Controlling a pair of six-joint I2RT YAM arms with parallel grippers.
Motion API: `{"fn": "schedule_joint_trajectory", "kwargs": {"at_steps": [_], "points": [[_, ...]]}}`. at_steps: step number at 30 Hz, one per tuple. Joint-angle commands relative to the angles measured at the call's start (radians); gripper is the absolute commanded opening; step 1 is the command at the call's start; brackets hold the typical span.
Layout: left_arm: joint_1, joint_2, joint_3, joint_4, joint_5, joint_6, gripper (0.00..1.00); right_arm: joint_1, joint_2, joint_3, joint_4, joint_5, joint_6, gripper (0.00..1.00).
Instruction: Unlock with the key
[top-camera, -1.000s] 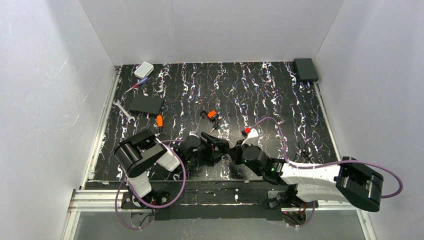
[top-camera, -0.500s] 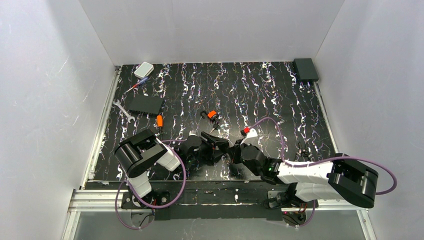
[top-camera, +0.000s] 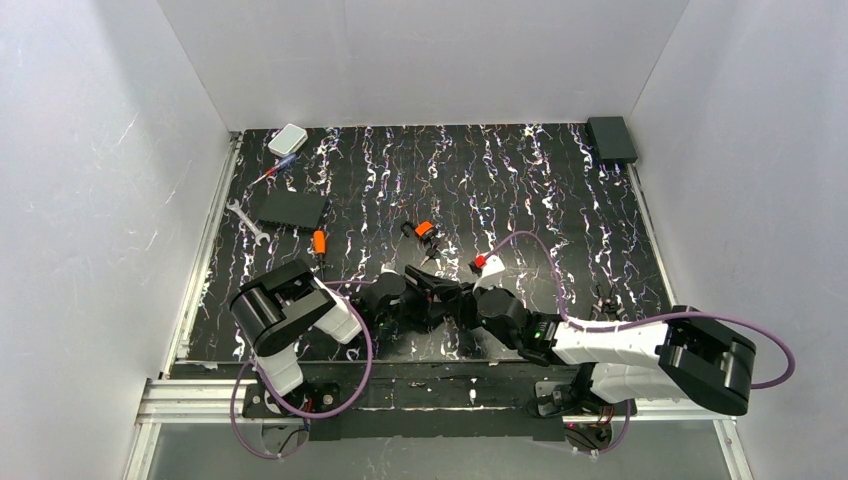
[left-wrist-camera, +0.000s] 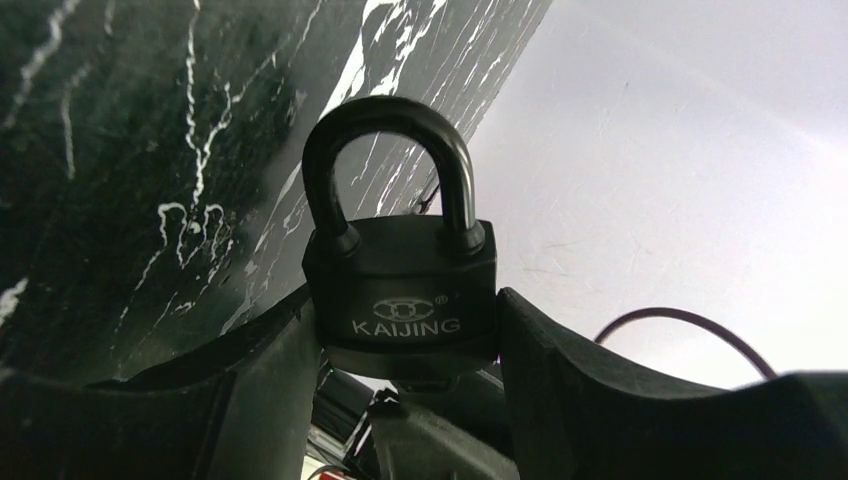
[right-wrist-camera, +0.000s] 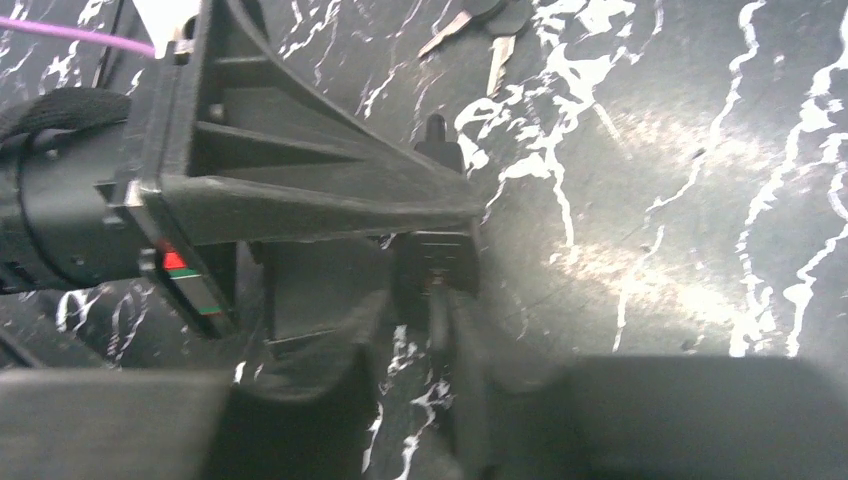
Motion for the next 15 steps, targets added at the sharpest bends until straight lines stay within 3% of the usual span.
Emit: {"fn": "schedule_joint_trajectory", "kwargs": {"at_steps": [1,3,9,15], "points": [[-0.054,-0.012,0.009,0.052,0.077,-0.024,0.0,0.0,-0.062,0.066,-0.093,-0.07,-0.066,0.51],[-0.053,-0.013,0.004,0.052,0.058,-0.027,0.0,0.0,-0.11,0.067,-0.138,-0.074,-0.068,0.58],[-0.05,0.006,0.012,0.051,0.033,-0.039,0.0,0.0,-0.249,0.097,-0.33,-0.059,-0.044,0.64],[-0.049,0.023,0.04,0.05,0.044,-0.039,0.0,0.0,-0.302,0.098,-0.412,-0.048,0.009,0.58]]}}
